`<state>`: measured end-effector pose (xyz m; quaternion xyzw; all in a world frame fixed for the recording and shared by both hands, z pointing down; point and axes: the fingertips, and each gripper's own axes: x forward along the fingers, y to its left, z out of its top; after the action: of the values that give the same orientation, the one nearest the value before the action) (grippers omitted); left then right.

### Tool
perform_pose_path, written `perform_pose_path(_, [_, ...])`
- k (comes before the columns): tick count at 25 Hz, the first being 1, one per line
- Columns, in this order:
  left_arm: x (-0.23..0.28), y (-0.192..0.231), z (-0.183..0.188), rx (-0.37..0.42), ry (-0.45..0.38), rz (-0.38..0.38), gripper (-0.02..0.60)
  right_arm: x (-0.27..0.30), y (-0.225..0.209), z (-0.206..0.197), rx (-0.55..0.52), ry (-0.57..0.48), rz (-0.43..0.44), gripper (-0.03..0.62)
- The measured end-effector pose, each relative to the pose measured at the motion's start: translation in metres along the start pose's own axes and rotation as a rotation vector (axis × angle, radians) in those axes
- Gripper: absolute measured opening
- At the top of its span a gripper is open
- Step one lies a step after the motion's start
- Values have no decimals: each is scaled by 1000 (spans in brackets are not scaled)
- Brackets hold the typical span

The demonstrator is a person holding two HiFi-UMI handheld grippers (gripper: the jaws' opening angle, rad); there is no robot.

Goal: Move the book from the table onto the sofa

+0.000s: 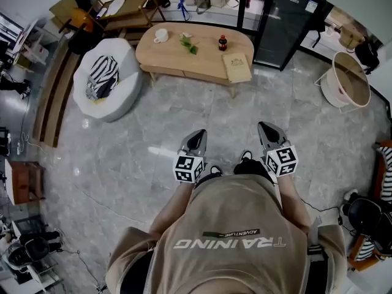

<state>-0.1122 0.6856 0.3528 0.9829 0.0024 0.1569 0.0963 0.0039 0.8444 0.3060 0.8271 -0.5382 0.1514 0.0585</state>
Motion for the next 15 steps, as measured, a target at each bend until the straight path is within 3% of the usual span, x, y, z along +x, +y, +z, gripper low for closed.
perform_pose_path(3, [-1,3,-4,-23,13,28,-2,1,-11,-11,17,21,-4,5])
perform_pose_path(8, [21,9,10,3,31,52,-2,22,-41,3,13,-12,6,5])
perform_pose_path(15, [82,0,44,58,26,58,-2,38,-114,6,32,-45,-12,5])
